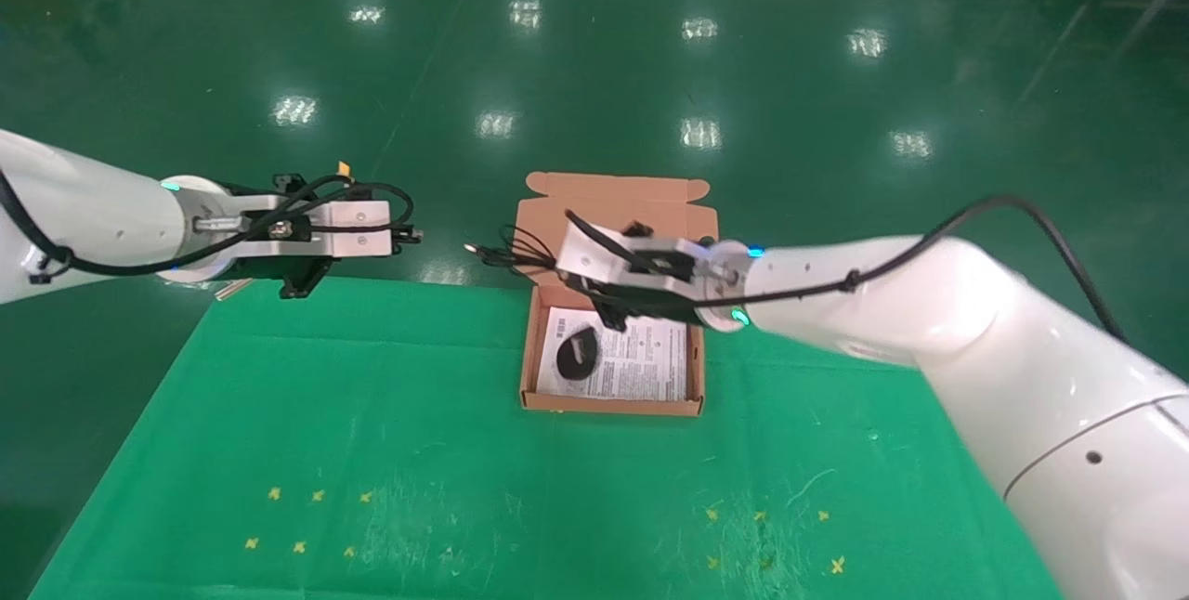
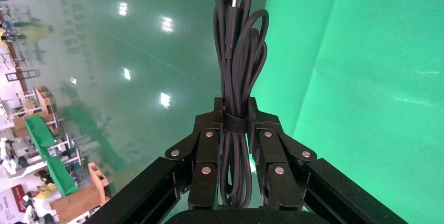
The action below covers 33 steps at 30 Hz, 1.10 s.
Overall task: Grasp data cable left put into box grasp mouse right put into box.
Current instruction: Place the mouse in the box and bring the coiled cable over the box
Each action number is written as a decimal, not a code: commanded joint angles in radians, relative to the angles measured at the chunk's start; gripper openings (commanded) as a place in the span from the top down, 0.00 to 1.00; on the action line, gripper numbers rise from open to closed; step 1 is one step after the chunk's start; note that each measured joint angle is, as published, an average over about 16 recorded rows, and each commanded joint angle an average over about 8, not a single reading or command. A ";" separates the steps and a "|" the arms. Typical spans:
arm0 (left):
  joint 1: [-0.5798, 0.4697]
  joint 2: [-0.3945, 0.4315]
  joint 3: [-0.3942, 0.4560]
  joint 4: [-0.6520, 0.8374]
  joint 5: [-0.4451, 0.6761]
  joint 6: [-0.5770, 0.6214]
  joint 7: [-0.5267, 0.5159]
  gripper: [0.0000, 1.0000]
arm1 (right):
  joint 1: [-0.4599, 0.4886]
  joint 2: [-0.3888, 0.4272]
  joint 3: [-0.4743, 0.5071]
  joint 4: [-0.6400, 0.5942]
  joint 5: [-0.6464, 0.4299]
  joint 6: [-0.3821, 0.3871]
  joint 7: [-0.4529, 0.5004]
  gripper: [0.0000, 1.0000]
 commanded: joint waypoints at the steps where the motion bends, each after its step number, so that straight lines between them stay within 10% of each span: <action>1: 0.000 0.000 0.000 -0.002 0.001 0.001 -0.001 1.00 | -0.012 0.001 -0.021 -0.029 0.021 0.019 0.016 1.00; 3: 0.001 0.000 0.000 -0.002 0.001 0.001 -0.001 1.00 | -0.016 0.001 -0.039 -0.054 0.031 0.031 0.027 0.99; 11: 0.002 -0.001 0.000 -0.004 0.000 0.002 -0.001 1.00 | -0.024 0.006 -0.077 -0.094 0.062 0.064 0.046 0.01; 33: 0.092 0.246 0.075 0.175 -0.001 -0.228 0.105 1.00 | -0.017 0.193 -0.081 0.093 0.067 0.070 0.113 0.00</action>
